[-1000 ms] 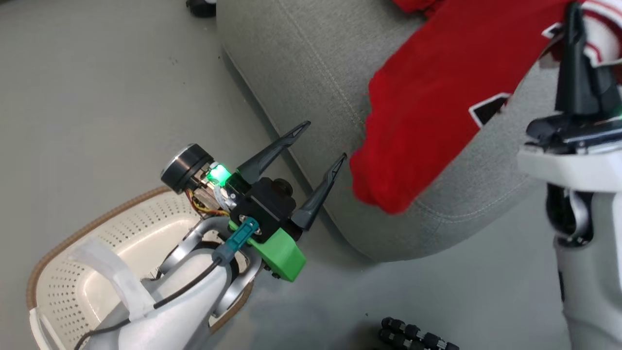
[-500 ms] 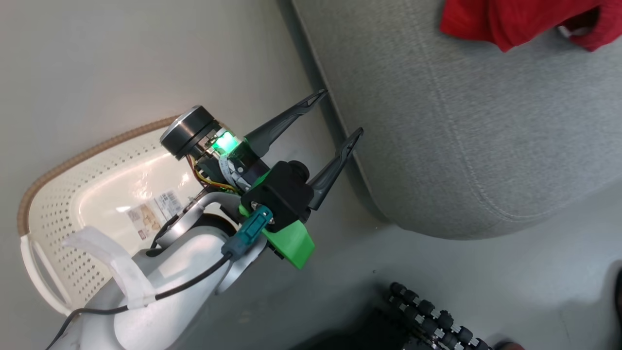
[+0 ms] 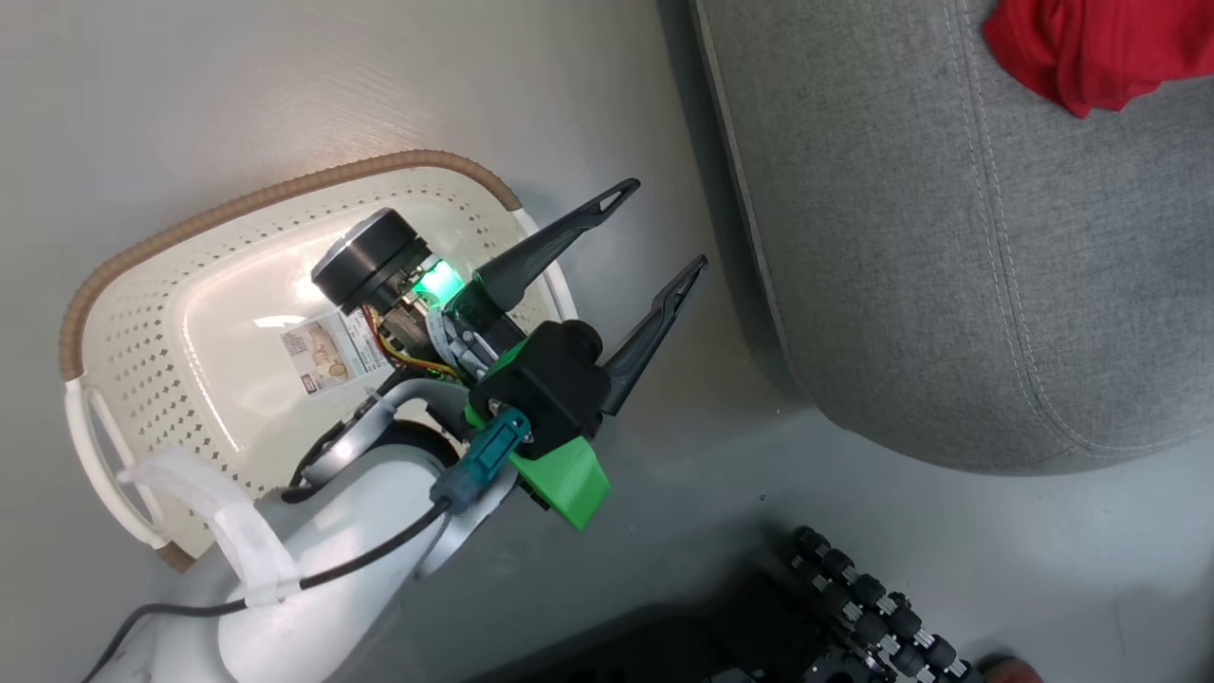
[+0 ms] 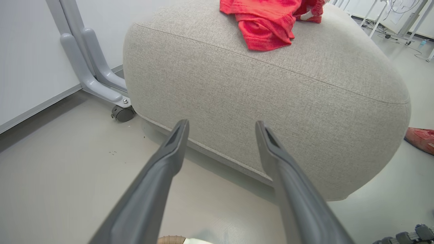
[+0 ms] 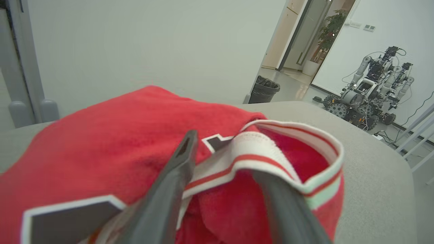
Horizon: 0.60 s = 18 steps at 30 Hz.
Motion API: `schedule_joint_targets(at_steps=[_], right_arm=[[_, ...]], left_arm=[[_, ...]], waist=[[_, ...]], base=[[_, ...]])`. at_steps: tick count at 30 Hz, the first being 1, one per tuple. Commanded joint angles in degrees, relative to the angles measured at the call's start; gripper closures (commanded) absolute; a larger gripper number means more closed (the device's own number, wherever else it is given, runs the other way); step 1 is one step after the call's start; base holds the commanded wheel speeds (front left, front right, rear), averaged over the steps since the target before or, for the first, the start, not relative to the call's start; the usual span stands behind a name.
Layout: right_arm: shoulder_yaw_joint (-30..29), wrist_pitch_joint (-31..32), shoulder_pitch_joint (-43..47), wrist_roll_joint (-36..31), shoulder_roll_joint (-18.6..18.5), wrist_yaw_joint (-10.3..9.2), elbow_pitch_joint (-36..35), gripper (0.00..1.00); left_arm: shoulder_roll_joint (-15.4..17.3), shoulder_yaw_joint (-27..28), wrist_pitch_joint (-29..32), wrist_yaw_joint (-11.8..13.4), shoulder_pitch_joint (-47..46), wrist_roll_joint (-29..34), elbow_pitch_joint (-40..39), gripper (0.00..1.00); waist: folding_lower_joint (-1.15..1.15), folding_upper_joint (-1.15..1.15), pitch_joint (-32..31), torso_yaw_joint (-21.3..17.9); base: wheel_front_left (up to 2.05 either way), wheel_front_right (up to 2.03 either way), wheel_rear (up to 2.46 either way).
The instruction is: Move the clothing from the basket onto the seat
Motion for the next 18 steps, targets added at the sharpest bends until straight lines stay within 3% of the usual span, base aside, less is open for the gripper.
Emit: schedule_joint_targets(at_steps=[1, 9, 14, 18], right_arm=[[0.27, -0.19, 2.48, -0.74, 1.05, -0.10, -0.59, 0.00], [7.75, -0.18, 15.47, -3.62, 5.59, -0.10, -5.92, 0.00], [16.40, -0.19, 23.36, -0.66, 6.86, -0.10, -10.96, 0.00], [24.18, -0.18, 27.36, -0.06, 7.72, -0.10, -14.24, 0.00]], left_arm=[[-0.59, 0.07, -0.74, 0.46, 0.94, -0.46, 0.37, 0.00], [-3.12, 3.06, -8.16, 3.60, 6.39, -6.14, 5.64, 0.00], [-5.44, 7.75, -15.70, 6.83, 10.94, -10.47, 11.02, 0.00], [-7.68, 12.91, -17.88, 8.68, 14.68, -13.53, 14.65, 0.00]], waist=[[-0.01, 0.00, -2.15, 0.24], [-0.01, 0.00, -12.05, 2.29], [-0.01, 0.00, -19.08, 6.15], [-0.01, 0.00, -24.65, 10.00]], base=[[0.00, 0.00, 0.00], [0.00, 0.00, 0.00], [0.00, 0.00, 0.00], [0.00, 0.00, 0.00]])
